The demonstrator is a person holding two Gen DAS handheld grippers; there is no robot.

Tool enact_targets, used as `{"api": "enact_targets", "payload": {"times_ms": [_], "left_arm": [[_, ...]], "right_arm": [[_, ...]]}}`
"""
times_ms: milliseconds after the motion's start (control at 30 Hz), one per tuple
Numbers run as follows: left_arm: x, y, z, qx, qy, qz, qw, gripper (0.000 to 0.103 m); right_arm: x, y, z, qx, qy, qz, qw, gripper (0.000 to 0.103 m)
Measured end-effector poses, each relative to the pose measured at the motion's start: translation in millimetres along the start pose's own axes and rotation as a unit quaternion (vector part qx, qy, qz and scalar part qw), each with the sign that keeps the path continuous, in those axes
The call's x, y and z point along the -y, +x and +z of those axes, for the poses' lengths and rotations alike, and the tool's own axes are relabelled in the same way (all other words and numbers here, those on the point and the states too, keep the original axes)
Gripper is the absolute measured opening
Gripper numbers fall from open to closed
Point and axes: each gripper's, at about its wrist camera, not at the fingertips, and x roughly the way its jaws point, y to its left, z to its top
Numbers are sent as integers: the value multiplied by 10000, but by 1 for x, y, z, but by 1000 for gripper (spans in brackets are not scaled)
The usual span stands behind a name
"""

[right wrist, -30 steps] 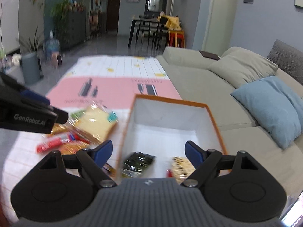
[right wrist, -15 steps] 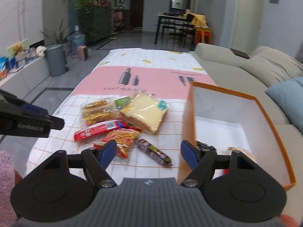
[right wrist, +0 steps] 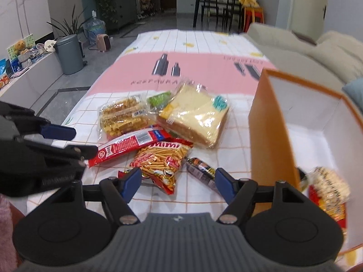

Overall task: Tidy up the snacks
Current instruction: 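Withdraw both tools from the box toward the remaining snacks, then grasp the waffle pack and bread slice with the left tool while the right tool grasps the bread roll bag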

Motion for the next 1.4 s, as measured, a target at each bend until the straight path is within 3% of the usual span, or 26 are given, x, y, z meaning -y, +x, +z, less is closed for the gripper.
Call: {"api": "enact_targets", "payload": {"times_ms": [233,400,567,733,833,900,1033,1133,1200,1333,1400], "left_arm": [[-7,21,8,-70,114,-20,9999,48],[-19,33,17,-34,131,34,9999,48],[-49,48,29,-75,-646,-228,9976,58],[-79,67,37,-183,-1594,-320,9865,65],[-92,83,37,-400,-2139,-454,9750,65],[-99,92,34,-542,-2471,-489,9662,71],[-107,97,32,-497,-2854,-675,9547,75],[-109,102,29,-516,-3054,-776,9476,89],[-110,109,27,-515,-3235,-921,9403,93],[-104,111,31,-402,-3224,-860,9418,96],[-95,112,34,-344,-3078,-798,9475,97]], "right_arm": [[-3,34,6,-179,-6,-63,9998,70],[-6,51,21,-5,-375,-192,9991,70],[-11,75,39,107,-750,-237,9968,76],[-21,98,51,240,-1221,-317,9917,81],[-24,109,56,237,-1286,-303,9910,82],[-23,118,58,193,-1213,-285,9920,82],[-25,130,59,198,-1197,-378,9919,83],[-28,135,58,203,-1201,-464,9915,84],[-30,137,56,187,-1256,-524,9905,81],[-32,138,54,189,-1328,-613,9891,75],[-33,137,52,219,-1354,-632,9885,72]]}}
